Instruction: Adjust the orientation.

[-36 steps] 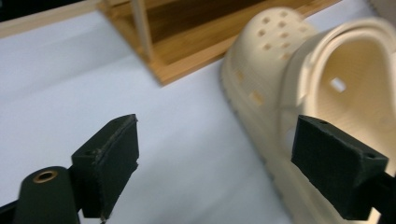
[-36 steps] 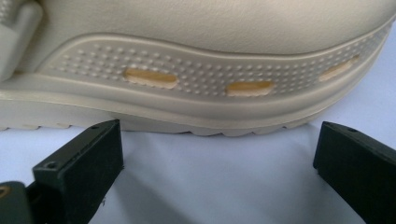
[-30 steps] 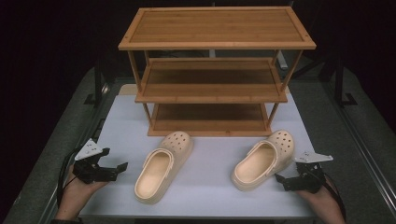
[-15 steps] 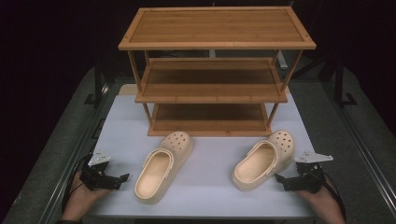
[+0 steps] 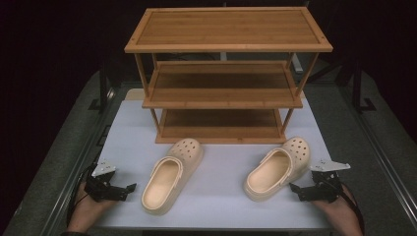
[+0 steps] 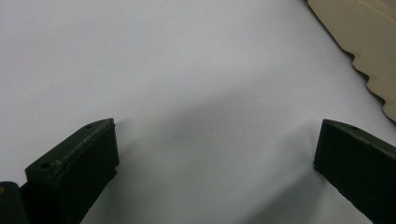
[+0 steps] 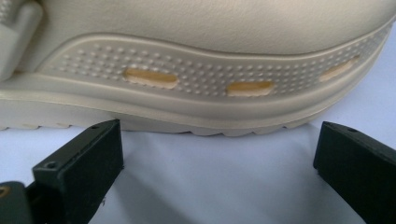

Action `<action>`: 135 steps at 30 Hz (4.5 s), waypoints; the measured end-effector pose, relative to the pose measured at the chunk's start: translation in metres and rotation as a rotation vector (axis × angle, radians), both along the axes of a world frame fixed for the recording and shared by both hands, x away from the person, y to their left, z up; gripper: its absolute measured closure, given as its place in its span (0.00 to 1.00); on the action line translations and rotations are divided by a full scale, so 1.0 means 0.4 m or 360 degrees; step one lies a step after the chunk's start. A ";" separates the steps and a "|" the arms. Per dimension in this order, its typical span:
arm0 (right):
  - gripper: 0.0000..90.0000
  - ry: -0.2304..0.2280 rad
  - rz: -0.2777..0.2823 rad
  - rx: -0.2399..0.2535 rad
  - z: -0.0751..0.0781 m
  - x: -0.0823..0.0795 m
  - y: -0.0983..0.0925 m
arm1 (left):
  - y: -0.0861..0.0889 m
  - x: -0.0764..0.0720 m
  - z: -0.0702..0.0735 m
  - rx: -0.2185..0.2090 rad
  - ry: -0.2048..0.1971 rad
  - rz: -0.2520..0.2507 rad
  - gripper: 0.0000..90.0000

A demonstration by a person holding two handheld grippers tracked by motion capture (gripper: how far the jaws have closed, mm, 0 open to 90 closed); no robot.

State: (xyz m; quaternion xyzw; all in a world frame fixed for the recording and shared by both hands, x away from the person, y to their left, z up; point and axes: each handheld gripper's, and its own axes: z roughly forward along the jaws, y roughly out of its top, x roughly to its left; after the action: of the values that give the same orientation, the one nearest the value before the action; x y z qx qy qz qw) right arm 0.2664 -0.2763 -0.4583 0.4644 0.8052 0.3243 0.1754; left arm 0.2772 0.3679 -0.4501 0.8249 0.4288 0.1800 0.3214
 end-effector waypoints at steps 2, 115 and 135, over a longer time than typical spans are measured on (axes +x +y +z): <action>0.02 0.0008 -0.0001 0.0005 0.002 0.000 -0.001 | 0.000 0.000 0.000 0.0001 0.0000 -0.0001 0.00; 1.00 0.0092 0.0138 0.0126 0.120 0.088 0.014 | 0.000 0.002 0.000 -0.0007 0.0008 0.0008 0.00; 1.00 0.0157 0.0254 0.0124 0.078 0.059 0.036 | 0.000 0.002 0.000 -0.0007 0.0010 0.0007 0.00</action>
State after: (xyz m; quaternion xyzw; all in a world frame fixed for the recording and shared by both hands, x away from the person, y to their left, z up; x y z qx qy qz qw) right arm 0.2900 -0.2618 -0.4270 0.4207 0.8340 0.3452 0.0909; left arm 0.2782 0.3678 -0.4503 0.8237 0.4321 0.1772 0.3216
